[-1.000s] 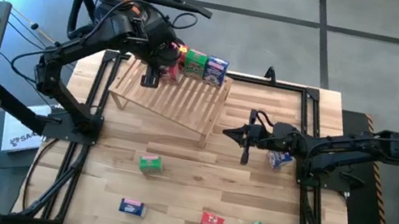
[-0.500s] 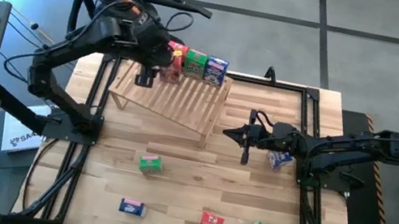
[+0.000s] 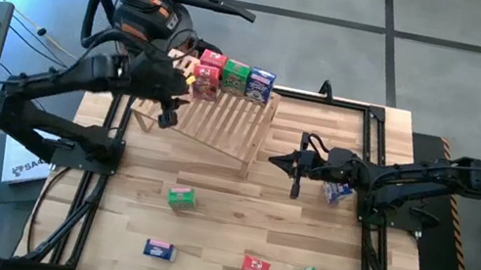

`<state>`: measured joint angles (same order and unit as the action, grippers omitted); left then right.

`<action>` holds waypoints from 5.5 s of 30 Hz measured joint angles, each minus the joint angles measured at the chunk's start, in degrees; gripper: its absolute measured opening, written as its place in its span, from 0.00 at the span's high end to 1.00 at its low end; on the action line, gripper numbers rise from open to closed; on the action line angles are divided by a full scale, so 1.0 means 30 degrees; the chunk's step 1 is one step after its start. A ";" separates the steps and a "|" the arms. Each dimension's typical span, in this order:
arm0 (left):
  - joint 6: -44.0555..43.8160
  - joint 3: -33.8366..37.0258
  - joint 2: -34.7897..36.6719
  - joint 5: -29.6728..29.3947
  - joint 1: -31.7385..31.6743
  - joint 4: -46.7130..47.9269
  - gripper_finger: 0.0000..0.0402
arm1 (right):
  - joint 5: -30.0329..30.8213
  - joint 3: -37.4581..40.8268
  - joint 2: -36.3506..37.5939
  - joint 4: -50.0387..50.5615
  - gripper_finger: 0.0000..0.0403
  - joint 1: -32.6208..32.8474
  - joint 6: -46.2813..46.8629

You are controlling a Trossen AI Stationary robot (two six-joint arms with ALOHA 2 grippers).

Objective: Stack cereal on shelf
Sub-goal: Put the left red cereal box on the shelf aligned with the other red cereal box, then put the left green cereal box aligned with the other green cereal box on the shelf

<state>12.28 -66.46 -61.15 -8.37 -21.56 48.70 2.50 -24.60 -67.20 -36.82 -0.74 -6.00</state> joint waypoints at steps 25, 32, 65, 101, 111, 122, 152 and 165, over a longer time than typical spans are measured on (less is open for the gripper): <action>0.1116 0.7524 0.1015 -0.0380 -0.2164 -0.9873 0.88 | 0.0015 0.0000 0.0000 0.0060 1.00 -0.0004 0.0000; 0.1337 0.7535 0.0979 -0.0319 -0.2669 -1.0439 0.88 | 0.0015 0.0000 0.0000 0.0056 1.00 -0.0004 0.0000; 0.0943 0.7527 -0.0024 0.2072 -0.2573 -1.3077 0.88 | 0.0029 0.0000 0.0000 0.0050 1.00 -0.0004 0.0000; -1.1493 0.5764 0.1485 0.1111 1.2322 -0.5149 0.70 | 0.0826 -0.1698 -0.1093 0.0575 1.00 0.1016 0.0699; -1.5660 -0.0986 -0.4251 0.0606 1.4702 0.3776 0.45 | 0.0838 -0.1698 -0.1086 0.1103 1.00 0.1016 0.0692; -1.5984 -0.4042 -0.8481 0.1150 1.4851 0.6342 0.34 | 0.0823 -0.1698 -0.1086 0.1435 1.00 0.1016 0.0665; -1.5215 -0.2801 -1.2214 -0.0165 1.4661 0.5805 0.32 | 0.0595 -0.1683 -0.1086 0.1481 1.00 0.1016 0.0676; -1.2692 -0.2403 -1.1190 0.0957 1.4190 0.5787 0.54 | 0.0554 -0.1683 -0.1086 0.1481 1.00 0.1022 0.0678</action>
<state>-25.79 -73.67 -94.72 -5.50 21.01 66.06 4.16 -29.65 -70.46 -32.38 2.32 -3.97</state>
